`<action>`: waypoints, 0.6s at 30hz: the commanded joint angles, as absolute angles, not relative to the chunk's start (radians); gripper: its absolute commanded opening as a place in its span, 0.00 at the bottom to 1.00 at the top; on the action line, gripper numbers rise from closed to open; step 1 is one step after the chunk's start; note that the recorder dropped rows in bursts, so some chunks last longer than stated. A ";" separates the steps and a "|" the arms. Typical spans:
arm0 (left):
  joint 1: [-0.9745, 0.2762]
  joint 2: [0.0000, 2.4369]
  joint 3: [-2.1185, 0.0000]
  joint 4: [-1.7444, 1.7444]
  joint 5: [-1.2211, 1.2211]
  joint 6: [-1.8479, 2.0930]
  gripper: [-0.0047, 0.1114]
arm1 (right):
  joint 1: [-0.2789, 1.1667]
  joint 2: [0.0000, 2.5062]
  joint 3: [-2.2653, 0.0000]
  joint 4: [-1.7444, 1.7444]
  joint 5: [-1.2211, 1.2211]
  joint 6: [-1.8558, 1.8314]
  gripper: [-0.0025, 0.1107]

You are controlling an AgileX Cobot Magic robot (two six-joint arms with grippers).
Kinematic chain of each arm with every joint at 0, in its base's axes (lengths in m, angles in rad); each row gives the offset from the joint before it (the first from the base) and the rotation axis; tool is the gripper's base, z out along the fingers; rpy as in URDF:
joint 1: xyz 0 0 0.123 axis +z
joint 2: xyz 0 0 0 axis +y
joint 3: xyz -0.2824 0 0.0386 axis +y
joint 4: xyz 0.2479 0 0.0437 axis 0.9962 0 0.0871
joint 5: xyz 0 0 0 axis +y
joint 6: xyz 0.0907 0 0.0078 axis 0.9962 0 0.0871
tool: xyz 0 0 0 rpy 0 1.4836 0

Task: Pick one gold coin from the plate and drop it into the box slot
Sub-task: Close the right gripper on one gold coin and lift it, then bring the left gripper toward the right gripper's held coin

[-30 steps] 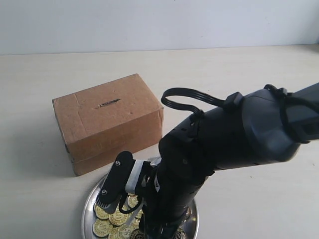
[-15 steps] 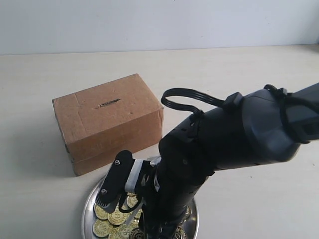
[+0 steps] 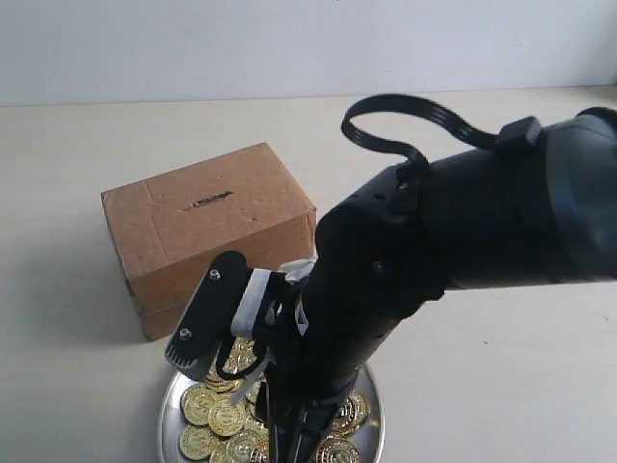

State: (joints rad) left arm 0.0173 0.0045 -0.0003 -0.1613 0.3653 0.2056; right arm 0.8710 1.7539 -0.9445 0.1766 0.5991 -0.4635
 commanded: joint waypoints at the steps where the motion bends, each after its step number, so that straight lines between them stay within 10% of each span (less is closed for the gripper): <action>1: 0.010 0.000 0.000 -0.159 0.357 0.205 0.04 | 0.872 1.724 -1.005 0.245 0.682 -0.491 0.23; 18: 0.010 0.000 0.000 -0.159 0.357 0.205 0.04 | 0.872 1.722 -1.016 0.343 0.692 -0.628 0.23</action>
State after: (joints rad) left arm 0.0173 0.0045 -0.0003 -0.1613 0.3653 0.2056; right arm 0.8710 1.7323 -1.0092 0.3404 0.6890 -0.6169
